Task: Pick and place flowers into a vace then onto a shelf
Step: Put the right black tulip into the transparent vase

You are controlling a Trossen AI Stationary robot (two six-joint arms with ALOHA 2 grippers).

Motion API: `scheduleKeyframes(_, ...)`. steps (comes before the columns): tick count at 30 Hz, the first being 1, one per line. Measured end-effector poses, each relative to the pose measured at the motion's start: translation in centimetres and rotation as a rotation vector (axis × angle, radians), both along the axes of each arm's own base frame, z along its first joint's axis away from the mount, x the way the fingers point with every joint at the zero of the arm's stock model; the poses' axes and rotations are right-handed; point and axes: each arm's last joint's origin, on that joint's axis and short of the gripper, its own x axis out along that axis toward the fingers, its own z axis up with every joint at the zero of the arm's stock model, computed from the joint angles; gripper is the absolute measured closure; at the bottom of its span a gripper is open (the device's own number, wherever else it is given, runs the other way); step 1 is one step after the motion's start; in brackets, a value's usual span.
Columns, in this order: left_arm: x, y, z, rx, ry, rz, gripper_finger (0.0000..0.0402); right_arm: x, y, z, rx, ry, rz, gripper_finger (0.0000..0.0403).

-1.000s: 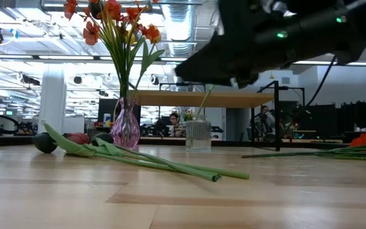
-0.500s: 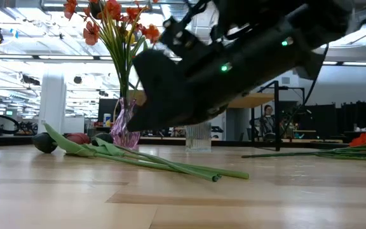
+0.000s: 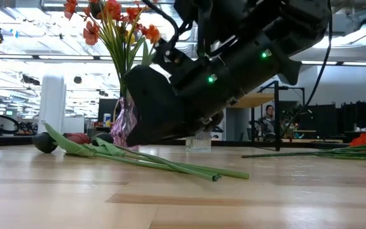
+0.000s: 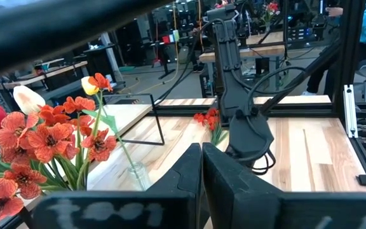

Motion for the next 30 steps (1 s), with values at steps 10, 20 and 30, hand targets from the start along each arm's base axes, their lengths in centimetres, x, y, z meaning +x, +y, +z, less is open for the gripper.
scheduleKeyframes(10,0.0,0.0,0.0,0.000,0.000,0.000,0.0401,-0.1,-0.5,-0.4,0.027,0.047,0.007,0.0285)
scheduleKeyframes(20,0.0,0.0,0.0,0.000,0.000,0.000,0.0401,0.3,-0.9,-2.4,0.110,0.067,-0.007,0.0285)
scheduleKeyframes(30,0.0,0.0,0.0,-0.011,0.003,-0.002,0.0401,0.3,-0.9,-2.7,0.120,0.070,-0.004,0.0285)
